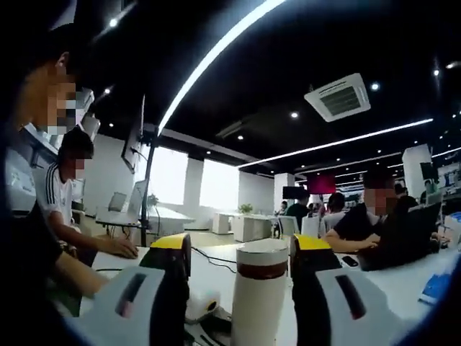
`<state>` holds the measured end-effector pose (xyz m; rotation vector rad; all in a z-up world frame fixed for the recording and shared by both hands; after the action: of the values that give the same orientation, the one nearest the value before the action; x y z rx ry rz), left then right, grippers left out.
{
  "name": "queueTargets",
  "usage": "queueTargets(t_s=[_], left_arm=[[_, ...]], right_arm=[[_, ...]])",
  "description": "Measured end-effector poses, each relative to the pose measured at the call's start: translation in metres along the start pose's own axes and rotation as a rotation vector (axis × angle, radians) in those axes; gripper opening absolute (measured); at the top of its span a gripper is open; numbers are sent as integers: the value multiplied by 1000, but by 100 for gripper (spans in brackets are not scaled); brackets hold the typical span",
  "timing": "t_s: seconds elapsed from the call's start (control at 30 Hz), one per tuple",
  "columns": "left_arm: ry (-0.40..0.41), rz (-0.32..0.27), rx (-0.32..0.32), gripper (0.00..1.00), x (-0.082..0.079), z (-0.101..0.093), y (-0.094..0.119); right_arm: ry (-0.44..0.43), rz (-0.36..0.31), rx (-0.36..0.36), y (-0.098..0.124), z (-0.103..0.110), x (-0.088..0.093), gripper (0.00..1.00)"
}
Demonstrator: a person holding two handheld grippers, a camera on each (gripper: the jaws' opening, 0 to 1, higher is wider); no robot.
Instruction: Grasp the water cup twist off the cup lid place the cup lid on the table
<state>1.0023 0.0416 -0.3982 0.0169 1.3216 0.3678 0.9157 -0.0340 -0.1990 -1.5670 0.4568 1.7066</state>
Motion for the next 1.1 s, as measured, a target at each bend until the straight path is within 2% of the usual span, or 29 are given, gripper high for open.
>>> queueTargets(t_s=[0.27,0.57,1.0,1.1], left_arm=[[2,2,-7,54,0,-2,0],[2,3,-9,54,0,-2,0],[2,3,-9,54,0,1,-1],[2,3,-9,54,0,1,-1]], right_arm=[[-17,13,78,5,6,7,56],[4,-2,107,3,11,0,55],[13,36,134,-6,10,8,55],[45,59,143,-10,11,10,55]])
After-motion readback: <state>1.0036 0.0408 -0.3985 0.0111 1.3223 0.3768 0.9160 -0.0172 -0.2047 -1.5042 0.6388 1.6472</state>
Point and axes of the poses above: the point that each gripper's makers call its tool centre point, and the gripper's own axes: y roughly backward along the fingers, z roughly to its left, x roughly out of its underside, the point moved 6 cm from there along y, roughly backward along the fingers, and after that the axes turned 15 degrees about -y, right-handed, at the moved point
